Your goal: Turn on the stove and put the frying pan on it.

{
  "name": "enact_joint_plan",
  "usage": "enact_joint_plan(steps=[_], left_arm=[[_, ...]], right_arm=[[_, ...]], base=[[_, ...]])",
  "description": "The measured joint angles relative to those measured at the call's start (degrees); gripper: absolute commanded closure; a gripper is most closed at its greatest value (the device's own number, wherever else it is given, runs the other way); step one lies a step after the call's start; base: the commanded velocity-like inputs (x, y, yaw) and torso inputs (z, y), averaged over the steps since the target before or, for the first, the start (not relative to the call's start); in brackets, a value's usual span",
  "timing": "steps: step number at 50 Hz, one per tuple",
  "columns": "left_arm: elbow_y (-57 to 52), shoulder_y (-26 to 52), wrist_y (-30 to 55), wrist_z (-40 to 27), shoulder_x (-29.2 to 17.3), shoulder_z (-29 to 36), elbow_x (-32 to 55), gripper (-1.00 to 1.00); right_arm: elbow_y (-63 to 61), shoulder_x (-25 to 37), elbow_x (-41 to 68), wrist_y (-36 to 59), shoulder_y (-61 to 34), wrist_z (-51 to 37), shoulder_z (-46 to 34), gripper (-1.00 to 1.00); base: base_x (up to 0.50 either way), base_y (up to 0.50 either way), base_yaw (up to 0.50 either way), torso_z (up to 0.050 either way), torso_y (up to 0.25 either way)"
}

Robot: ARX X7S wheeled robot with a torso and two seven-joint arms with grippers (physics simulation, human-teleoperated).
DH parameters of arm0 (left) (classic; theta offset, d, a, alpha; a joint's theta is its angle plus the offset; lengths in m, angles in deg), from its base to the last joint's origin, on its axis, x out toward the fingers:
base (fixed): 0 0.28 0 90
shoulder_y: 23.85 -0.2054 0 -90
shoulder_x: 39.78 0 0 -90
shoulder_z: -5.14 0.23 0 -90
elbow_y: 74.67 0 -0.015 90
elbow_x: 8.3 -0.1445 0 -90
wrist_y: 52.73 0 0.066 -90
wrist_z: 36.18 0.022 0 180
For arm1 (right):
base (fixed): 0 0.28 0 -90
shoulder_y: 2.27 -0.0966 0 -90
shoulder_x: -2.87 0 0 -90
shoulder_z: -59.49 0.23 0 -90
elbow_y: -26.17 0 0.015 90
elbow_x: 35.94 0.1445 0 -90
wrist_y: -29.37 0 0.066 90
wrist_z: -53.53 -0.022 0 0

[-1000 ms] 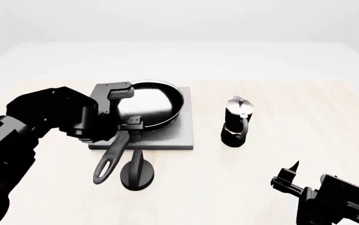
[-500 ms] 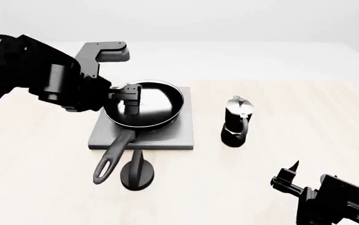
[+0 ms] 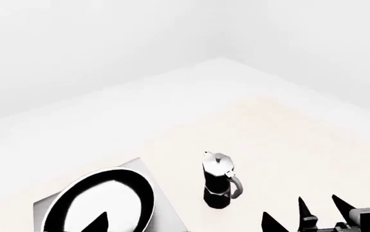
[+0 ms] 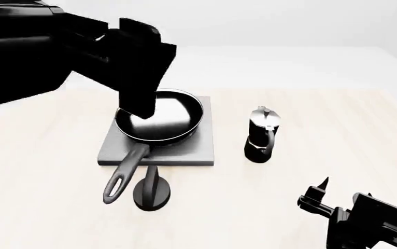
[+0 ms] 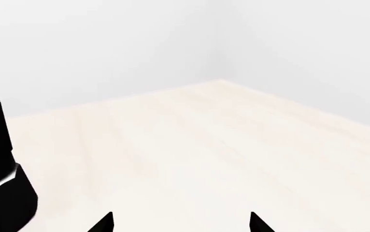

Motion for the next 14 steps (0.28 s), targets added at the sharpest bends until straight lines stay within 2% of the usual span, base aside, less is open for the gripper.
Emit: enact_joint_plan(steps=[2,8,14], left_arm=[[-7.4,-5.2,-2.2,-3.9,-0.5,-5.5,0.5,-1.00],[-22.6,-21.9,-0.5,-18.4,4.6,-26.2,4.7,-1.00],[-30.9,-34.5,4.5,-26.9,9.6,-40.3,6.1,-1.00]], right_arm=[[-0.3,0.0,0.0,0.0,0.1,0.0,0.0,-1.00],[-0.7,0.1,0.1,-0.2,0.2,0.0,-0.1,-1.00],[-1.0,0.2,0.1,-0.3,0.3,0.0,-0.2,-1.00]], base=[[0.00,0.00,0.00,0.000,0.000],[0.00,0.00,0.00,0.000,0.000],[0.00,0.00,0.00,0.000,0.000]])
